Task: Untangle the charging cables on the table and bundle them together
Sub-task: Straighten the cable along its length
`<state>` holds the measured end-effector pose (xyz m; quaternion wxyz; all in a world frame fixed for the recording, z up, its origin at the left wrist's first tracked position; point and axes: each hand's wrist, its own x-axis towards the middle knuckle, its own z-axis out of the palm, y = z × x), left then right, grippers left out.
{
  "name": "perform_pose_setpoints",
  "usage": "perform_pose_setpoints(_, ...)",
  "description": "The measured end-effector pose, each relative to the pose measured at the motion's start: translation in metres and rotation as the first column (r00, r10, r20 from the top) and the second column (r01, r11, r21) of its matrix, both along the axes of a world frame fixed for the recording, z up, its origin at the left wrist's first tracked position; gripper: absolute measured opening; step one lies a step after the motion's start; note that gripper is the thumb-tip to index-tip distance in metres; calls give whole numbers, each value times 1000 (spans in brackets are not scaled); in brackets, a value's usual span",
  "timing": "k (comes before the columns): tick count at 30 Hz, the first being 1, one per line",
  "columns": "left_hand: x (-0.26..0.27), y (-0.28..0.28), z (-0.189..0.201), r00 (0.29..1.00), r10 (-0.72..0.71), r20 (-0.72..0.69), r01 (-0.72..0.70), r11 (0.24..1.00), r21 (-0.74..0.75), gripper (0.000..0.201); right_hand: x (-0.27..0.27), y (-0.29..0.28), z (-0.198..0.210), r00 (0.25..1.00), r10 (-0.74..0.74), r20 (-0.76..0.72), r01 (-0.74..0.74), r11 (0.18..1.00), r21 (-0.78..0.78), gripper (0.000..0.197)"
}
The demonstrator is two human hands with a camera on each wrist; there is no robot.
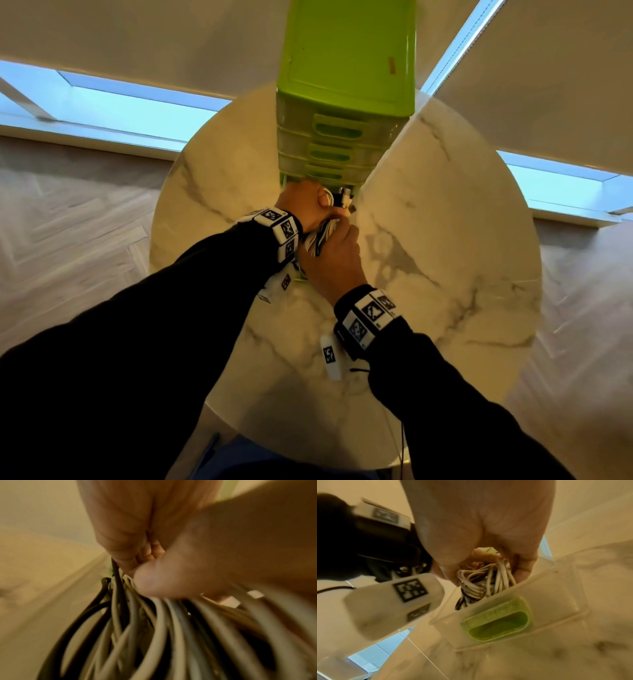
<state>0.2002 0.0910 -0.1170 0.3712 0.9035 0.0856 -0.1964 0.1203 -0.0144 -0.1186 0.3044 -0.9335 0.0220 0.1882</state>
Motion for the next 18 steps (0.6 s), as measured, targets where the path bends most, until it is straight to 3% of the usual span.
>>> perform_pose_setpoints(3, 0, 2, 3, 1000, 1, 15, 0, 998, -65, 38, -3, -4, -3, 997, 23, 69, -32, 992, 119, 89)
perform_pose_setpoints(5, -2, 6, 4, 1000, -4, 10, 5, 996, -84, 34, 3, -6, -2, 997, 74, 19, -76, 980, 186, 86)
perform_pose_setpoints(9, -11, 20, 3, 999, -53, 7, 54, 992, -111, 19, 19, -14, -1, 965, 224, -136, -207, 970, 128, 81)
perform_pose_setpoints(12, -26, 33, -3, 984, -75, 161, 99, 984, -145, 28, 26, -15, 3, 921, 301, -249, -289, 954, 82, 74)
perform_pose_setpoints(15, -36, 45, -13, 859, -260, 442, 275, 961, 32, 38, 30, -9, -2, 909, 303, -286, -315, 949, 3, 75)
perform_pose_setpoints(18, -30, 50, -23, 797, -460, 391, 423, 888, 182, 50, 30, -6, -2, 917, 285, -280, -305, 952, -31, 76)
